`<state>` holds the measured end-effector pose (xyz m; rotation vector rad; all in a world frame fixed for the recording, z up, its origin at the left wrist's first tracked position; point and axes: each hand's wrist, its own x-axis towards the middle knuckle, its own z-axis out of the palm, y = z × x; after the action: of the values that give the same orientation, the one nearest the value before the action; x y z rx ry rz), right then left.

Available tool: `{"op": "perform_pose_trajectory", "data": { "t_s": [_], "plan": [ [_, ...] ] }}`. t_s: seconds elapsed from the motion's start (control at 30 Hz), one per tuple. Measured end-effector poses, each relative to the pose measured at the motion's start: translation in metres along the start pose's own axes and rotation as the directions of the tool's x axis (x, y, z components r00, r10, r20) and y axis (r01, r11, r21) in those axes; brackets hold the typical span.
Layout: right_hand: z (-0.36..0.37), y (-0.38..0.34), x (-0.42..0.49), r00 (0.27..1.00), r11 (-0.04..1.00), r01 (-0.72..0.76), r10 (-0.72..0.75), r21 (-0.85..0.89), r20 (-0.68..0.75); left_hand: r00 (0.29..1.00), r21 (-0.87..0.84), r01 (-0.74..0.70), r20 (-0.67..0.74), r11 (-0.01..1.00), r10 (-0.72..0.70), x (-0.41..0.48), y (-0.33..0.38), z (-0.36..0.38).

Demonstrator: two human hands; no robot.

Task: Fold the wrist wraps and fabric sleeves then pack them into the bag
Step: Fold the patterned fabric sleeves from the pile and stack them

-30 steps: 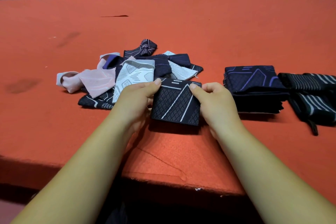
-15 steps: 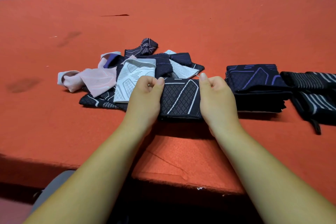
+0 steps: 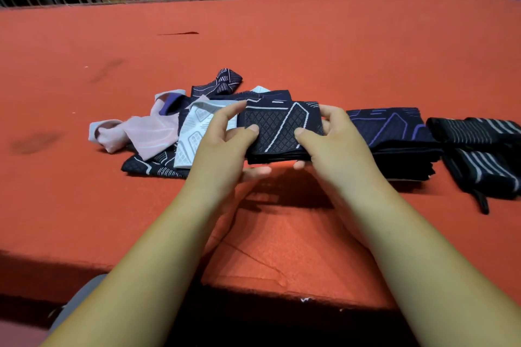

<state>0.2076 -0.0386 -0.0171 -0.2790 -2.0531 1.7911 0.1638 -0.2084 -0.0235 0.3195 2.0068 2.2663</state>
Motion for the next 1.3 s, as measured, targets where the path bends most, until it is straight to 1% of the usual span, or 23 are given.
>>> {"op": "perform_pose_trajectory", "data": {
  "t_s": [0.07, 0.13, 0.23, 0.33, 0.4, 0.47, 0.57, 0.67, 0.77, 0.83, 1.0, 1.07, 1.17, 1.23, 1.3],
  "plan": [
    [-0.008, -0.008, 0.005, 0.999, 1.000, 0.020, -0.020, -0.016, -0.045, 0.999, -0.022, -0.013, 0.038, 1.000, 0.014, -0.001, 0.006, 0.009],
    [-0.019, -0.015, 0.010, 0.995, 0.998, 0.051, -0.055, -0.043, -0.088, 0.998, -0.026, -0.046, 0.044, 0.999, 0.047, 0.000, 0.012, 0.022],
    [-0.040, -0.025, 0.016, 0.981, 0.989, 0.092, -0.110, -0.118, -0.158, 0.995, 0.015, -0.086, 0.059, 0.996, 0.085, 0.006, 0.021, 0.046],
    [-0.067, -0.027, 0.026, 0.960, 0.967, 0.109, -0.163, -0.230, -0.227, 0.987, 0.116, -0.137, 0.101, 0.984, 0.126, 0.013, 0.025, 0.075],
    [-0.086, -0.027, 0.032, 0.941, 0.933, 0.098, -0.201, -0.347, -0.273, 0.980, 0.210, -0.179, 0.124, 0.961, 0.155, 0.015, 0.025, 0.097],
    [-0.105, -0.025, 0.037, 0.927, 0.885, 0.053, -0.216, -0.463, -0.307, 0.977, 0.299, -0.196, 0.139, 0.934, 0.161, 0.018, 0.023, 0.118],
    [-0.125, -0.019, 0.041, 0.911, 0.835, -0.024, -0.209, -0.550, -0.356, 0.971, 0.414, -0.227, 0.159, 0.882, 0.176, 0.019, 0.015, 0.146],
    [-0.132, -0.009, 0.041, 0.915, 0.798, -0.058, -0.199, -0.600, -0.352, 0.969, 0.525, -0.229, 0.203, 0.819, 0.141, 0.020, 0.004, 0.163],
    [-0.136, -0.001, 0.042, 0.936, 0.767, -0.118, -0.126, -0.630, -0.329, 0.969, 0.583, -0.220, 0.222, 0.782, 0.107, 0.018, -0.005, 0.169],
    [-0.137, 0.002, 0.043, 0.945, 0.740, -0.168, -0.067, -0.651, -0.321, 0.969, 0.586, -0.219, 0.226, 0.780, 0.102, 0.018, -0.010, 0.169],
    [-0.134, 0.002, 0.044, 0.954, 0.630, -0.231, -0.003, -0.741, -0.300, 0.969, 0.603, -0.196, 0.240, 0.773, 0.058, 0.028, -0.023, 0.166],
    [-0.134, 0.001, 0.043, 0.954, 0.626, -0.243, 0.017, -0.741, -0.299, 0.968, 0.596, -0.181, 0.248, 0.782, 0.035, 0.033, -0.029, 0.164],
    [-0.132, -0.001, 0.040, 0.949, 0.657, -0.238, 0.000, -0.716, -0.315, 0.972, 0.604, -0.170, 0.232, 0.779, 0.032, 0.021, -0.012, 0.159],
    [-0.127, -0.005, 0.037, 0.941, 0.667, -0.213, -0.057, -0.714, -0.334, 0.972, 0.628, -0.192, 0.226, 0.754, 0.059, 0.017, -0.003, 0.151],
    [-0.118, -0.011, 0.033, 0.928, 0.688, -0.163, -0.136, -0.707, -0.346, 0.975, 0.625, -0.187, 0.213, 0.758, 0.064, 0.017, 0.000, 0.139]
  ]
}}
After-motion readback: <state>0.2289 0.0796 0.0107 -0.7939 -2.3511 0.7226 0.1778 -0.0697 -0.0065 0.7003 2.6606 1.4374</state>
